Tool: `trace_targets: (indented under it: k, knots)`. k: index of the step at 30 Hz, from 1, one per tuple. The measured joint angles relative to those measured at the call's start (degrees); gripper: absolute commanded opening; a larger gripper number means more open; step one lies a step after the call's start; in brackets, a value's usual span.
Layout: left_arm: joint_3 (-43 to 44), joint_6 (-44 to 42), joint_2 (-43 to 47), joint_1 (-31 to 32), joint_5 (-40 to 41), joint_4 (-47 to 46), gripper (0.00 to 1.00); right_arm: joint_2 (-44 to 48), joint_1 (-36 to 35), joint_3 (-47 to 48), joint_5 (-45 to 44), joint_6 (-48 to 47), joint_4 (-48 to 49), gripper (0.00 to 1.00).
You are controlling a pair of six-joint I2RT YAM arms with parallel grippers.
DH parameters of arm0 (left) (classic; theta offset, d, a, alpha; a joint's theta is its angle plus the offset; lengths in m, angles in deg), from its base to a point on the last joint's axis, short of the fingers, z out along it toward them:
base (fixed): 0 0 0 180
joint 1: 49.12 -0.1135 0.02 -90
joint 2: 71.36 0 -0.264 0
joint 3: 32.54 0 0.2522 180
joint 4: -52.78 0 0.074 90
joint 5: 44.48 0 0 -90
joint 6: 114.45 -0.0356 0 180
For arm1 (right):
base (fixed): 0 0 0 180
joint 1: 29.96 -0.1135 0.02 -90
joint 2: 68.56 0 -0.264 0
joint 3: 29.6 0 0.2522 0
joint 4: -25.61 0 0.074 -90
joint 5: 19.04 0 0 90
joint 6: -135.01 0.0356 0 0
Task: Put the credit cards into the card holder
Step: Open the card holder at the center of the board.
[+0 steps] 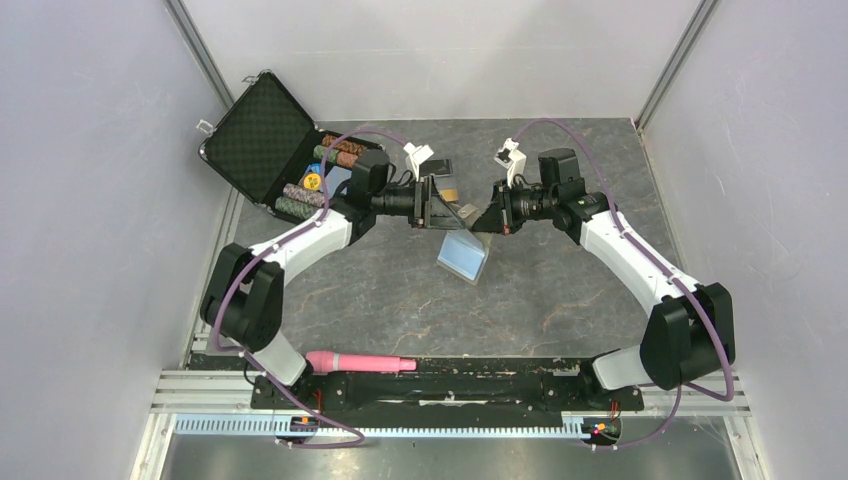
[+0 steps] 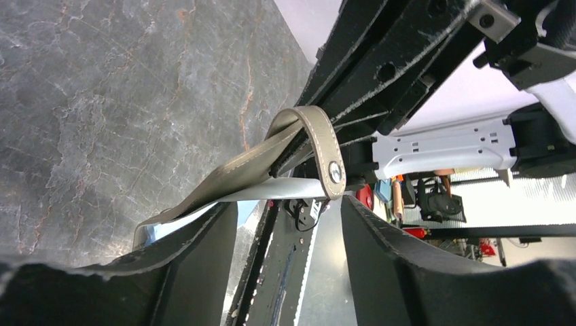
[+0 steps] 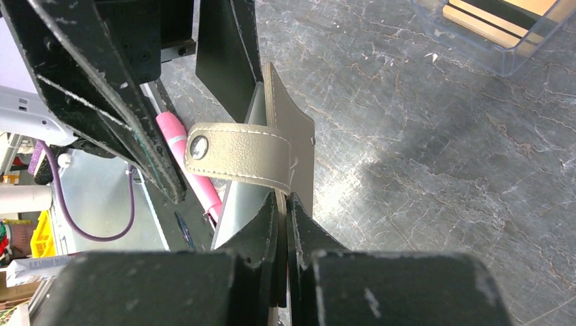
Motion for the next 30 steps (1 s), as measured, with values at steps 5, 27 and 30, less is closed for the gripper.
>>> trace_targets:
  k: [5,27,30]
  knots:
    - [-2.32,-1.31,1.07,0.00,-1.81,-3.96,0.71,0.00,0.00,0.00,0.98,0.98,0.63,0.00]
    - [-9.09,-30.91,8.33,2.43,5.51,-3.98,0.69,0.00,0.28,0.00,5.14,8.57,3.96,0.00]
    - [-8.96,-34.84,8.74,4.00,10.84,-1.90,0.72,0.00,0.31,0.00,5.18,9.11,4.37,0.00]
